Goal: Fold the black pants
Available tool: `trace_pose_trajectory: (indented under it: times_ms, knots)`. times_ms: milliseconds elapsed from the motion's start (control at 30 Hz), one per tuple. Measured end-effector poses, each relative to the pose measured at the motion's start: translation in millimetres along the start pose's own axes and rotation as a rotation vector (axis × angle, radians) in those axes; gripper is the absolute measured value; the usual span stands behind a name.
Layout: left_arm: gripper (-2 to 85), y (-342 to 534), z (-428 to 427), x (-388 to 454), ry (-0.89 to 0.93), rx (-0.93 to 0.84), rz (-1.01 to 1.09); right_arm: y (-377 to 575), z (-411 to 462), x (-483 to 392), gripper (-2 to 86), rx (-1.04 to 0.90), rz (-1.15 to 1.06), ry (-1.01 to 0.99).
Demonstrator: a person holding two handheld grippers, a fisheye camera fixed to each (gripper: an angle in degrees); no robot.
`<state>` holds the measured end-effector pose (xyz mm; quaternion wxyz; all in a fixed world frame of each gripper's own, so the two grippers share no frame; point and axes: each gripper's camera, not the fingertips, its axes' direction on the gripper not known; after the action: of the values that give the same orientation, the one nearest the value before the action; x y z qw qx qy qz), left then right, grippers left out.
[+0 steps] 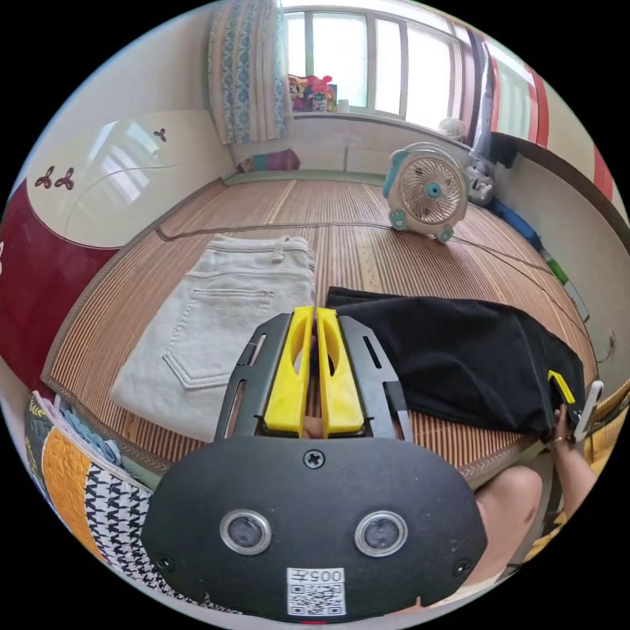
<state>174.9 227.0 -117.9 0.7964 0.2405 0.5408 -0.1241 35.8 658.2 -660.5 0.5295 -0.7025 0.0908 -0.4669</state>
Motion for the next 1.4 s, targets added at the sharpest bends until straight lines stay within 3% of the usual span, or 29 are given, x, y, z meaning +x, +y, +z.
trace_pose_trajectory:
  times_ms: [133,300,467,600,733,900,1133,1300,1400]
  knots:
    - [9.7,18,13,0,0.106,-0.057,0.002,0,1,0,1.6,0.001,0.0,0.001]
    - [13.1,29,43,-27,0.298,-0.098,-0.188,0,3,0,1.7,0.001,0.0,0.0]
    - [13.3,24,63,-36,0.351,-0.063,-0.246,-1,4,0,1.8,0.001,-0.001,0.002]
    - [9.7,19,83,-29,0.269,-0.155,-0.231,-1,4,-1,2.0,0.002,-0.001,0.004]
    - [3.2,21,84,-32,0.298,-0.15,-0.251,-1,5,-1,2.3,0.002,-0.001,0.002]
    - [1.3,5,15,-7,0.264,0.063,-0.043,-1,5,-3,2.3,0.002,-0.001,0.002]
    - [0.8,-25,-46,-16,0.302,0.194,-0.047,-2,4,-5,2.2,0.003,-0.001,0.002]
    - [1.3,3,-14,-32,0.066,-0.022,-0.13,-2,3,-7,2.1,0.003,-0.001,0.0]
    - [2.5,30,-2,-53,0.113,-0.068,-0.195,-2,3,-9,2.2,0.003,0.0,-0.001]
